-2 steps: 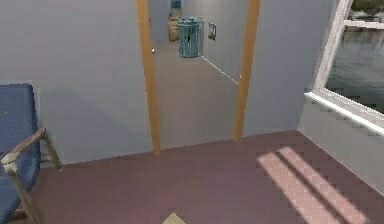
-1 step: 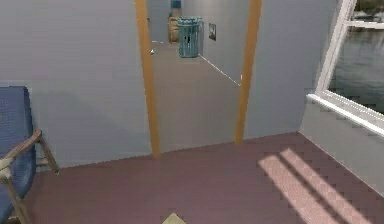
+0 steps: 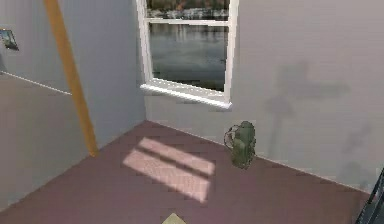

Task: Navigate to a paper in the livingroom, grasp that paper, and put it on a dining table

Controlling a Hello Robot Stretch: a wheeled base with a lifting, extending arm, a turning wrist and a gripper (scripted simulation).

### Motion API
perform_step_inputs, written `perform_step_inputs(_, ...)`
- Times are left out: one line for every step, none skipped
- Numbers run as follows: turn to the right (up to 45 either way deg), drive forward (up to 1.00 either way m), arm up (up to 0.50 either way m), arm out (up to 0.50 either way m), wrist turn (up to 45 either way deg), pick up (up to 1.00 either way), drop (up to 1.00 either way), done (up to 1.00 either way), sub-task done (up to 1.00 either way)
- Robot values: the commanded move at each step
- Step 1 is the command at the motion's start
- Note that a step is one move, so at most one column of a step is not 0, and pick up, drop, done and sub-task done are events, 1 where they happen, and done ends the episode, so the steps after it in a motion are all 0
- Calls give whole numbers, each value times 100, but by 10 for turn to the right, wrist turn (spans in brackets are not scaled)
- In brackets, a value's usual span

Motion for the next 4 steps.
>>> perform_step_inputs(270, 0, 0, 0, 0, 0, 0, 0, 0)
perform_step_inputs(0, 35, 0, 0, 0, 0, 0, 0, 0)
perform_step_inputs(210, 0, 0, 0, 0, 0, 0, 0, 0)
perform_step_inputs(0, 5, 0, 0, 0, 0, 0, 0, 0)
